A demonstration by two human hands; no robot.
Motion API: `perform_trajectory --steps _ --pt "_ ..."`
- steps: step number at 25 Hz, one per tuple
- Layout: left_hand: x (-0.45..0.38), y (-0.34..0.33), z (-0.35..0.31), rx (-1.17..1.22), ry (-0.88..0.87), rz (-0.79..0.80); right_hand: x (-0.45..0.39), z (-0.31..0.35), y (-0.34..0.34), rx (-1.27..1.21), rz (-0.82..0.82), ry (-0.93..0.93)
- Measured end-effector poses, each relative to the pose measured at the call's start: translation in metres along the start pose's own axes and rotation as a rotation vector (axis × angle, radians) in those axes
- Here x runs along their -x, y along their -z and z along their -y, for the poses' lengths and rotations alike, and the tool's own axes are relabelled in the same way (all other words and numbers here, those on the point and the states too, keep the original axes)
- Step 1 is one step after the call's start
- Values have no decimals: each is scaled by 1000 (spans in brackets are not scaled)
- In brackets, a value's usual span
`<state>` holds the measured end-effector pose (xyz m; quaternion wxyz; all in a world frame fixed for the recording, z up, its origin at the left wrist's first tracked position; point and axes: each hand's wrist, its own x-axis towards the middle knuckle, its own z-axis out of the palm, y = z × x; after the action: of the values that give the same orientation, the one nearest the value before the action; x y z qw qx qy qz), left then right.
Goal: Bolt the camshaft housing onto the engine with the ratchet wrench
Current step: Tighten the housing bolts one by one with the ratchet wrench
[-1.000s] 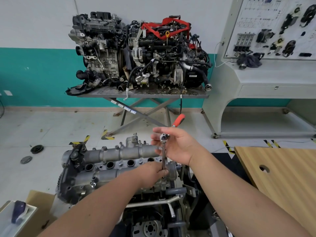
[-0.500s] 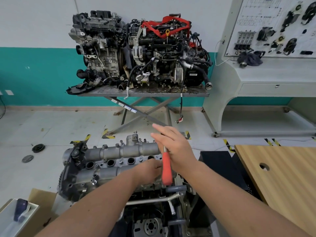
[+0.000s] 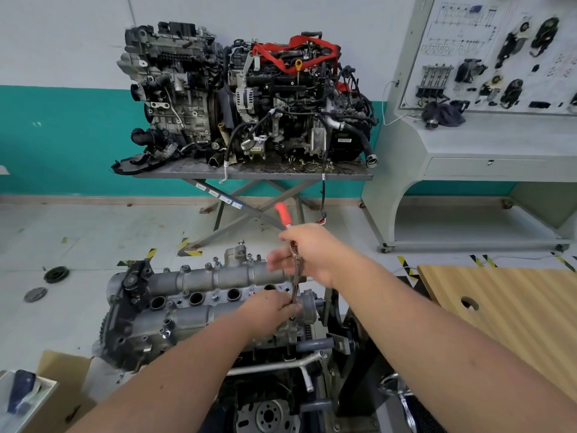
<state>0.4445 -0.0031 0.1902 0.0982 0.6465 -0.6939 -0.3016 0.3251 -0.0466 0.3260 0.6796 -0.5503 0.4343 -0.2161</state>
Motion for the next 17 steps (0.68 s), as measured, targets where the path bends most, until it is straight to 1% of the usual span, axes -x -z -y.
perform_trajectory --steps 1,2,3,4,5,6,8,9,10,11,12,13,14,16,17 --pt "0 1 0 9 -4 11 2 -9 -1 -301 -10 15" --pt "1 1 0 7 -12 15 2 -19 -1 -545 -37 48" --pt "1 2 0 7 -15 16 0 -26 -1 -727 -61 89" --pt "1 2 1 16 -15 18 -3 -34 -2 -815 -78 138" --pt "1 1 1 27 -9 23 -4 -42 -3 -792 -88 205" --pt "0 2 1 35 -2 31 -4 -49 -4 -674 -114 280" --pt "-1 3 0 40 6 39 -2 -63 -6 -264 -216 468" --pt "-1 4 0 45 8 36 -2 -68 -7 -27 -291 625" --pt "0 4 -1 45 7 34 -3 -72 -6 223 -369 822" --pt "0 4 -1 23 5 31 -7 -75 -3 473 -429 1013" --pt "0 4 -1 -8 -1 23 -11 -73 1 690 -468 1155" --pt "0 4 0 -20 -4 11 -12 -69 3 877 -473 1217" --pt "0 3 1 14 -19 -11 -12 -63 6 1063 -455 1225" --pt "0 3 0 92 -35 -33 -7 -50 10 1412 -406 1164" --pt "1 4 -2 61 -21 -7 -4 -44 13 1535 -384 1123"
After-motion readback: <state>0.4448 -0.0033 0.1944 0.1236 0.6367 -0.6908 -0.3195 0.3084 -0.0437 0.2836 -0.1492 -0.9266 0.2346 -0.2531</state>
